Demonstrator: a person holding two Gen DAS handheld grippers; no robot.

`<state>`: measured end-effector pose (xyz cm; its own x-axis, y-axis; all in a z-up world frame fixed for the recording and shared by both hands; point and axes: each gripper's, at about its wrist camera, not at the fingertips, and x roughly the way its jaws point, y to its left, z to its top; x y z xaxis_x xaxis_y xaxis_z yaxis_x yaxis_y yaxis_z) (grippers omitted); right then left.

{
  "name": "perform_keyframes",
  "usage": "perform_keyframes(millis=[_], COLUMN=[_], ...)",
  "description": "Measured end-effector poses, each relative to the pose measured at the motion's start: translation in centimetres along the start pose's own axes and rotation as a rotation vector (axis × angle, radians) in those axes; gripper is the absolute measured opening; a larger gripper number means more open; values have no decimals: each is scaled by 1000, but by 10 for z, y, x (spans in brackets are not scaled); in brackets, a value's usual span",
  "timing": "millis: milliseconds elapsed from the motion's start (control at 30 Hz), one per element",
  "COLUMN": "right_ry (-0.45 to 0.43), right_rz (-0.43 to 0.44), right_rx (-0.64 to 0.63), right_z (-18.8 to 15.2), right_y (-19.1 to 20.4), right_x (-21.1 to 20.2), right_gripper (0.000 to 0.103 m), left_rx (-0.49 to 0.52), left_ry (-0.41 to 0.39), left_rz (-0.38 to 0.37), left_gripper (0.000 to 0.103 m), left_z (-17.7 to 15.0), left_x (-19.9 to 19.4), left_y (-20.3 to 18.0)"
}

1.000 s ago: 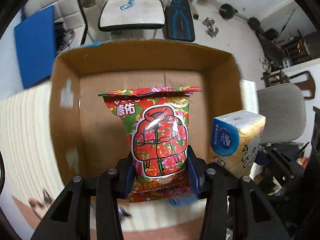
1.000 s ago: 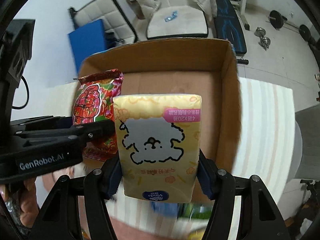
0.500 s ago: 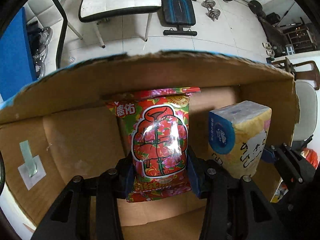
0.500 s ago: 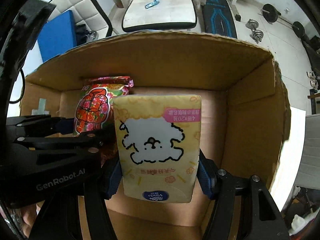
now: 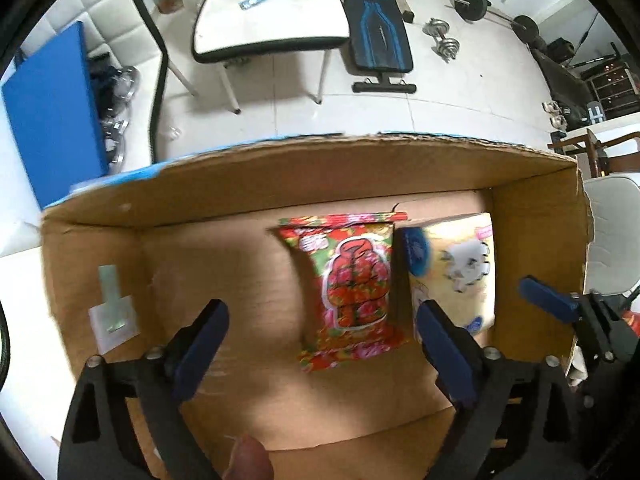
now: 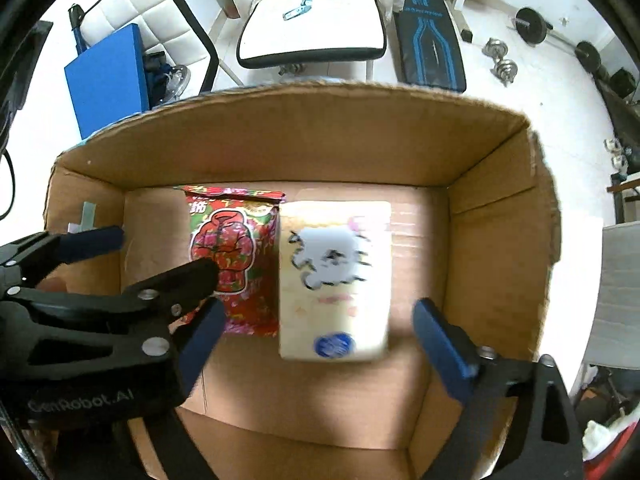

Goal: Organize soft objects
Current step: 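Carry both packs into the cardboard box and open both tools, then grasp the blue wet-wipe pack with the right tool while the left tool grasps the black bag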

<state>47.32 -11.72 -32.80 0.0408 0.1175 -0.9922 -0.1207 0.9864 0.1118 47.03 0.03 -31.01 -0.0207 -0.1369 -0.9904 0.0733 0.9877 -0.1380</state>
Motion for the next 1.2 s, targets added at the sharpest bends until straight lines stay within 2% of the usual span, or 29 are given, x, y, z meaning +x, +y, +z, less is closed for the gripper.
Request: perform_keyframes(millis=[233, 367, 500, 667, 833, 900, 967, 1033, 1067, 1133, 1200], right_ry=[-35, -97, -169, -191, -196, -161, -102, -39, -6, 41, 70], right_rz=[-20, -19, -10, 62, 54, 48, 55, 62, 65, 76, 67], right_rx=[-1, -18, -56, -55, -96, -136, -150, -152, -144, -127, -111], right_z=[-20, -42, -68, -114, -177, -205, -228, -242, -246, -254, -256], right_y=[10, 17, 25, 23, 27, 31, 32, 32, 31, 29, 30], right_x=[-31, -53, -82, -120, -136, -126, -106, -82, -70, -44, -20], right_gripper=[103, 103, 103, 103, 103, 103, 103, 103, 103, 103, 103], left_rx=[-2, -6, 5, 35, 31, 23, 38, 38, 35, 30, 24], left_ry=[-68, -107, -188, -297, -359, -338, -261, -170, -128, -44, 18], left_rz=[50, 56, 83, 120, 206, 225, 245, 255, 257, 244, 232], left_gripper=[101, 101, 101, 101, 101, 101, 101, 99, 93, 86, 86], left_z=[-27, -49, -76, -127, -205, -233, -257, -276, -282, -297, -304], left_x=[-35, -59, -91, -133, -142, -130, -101, -66, -51, -14, 13], left_y=[7, 9, 5, -4, -1, 7, 17, 28, 33, 46, 54])
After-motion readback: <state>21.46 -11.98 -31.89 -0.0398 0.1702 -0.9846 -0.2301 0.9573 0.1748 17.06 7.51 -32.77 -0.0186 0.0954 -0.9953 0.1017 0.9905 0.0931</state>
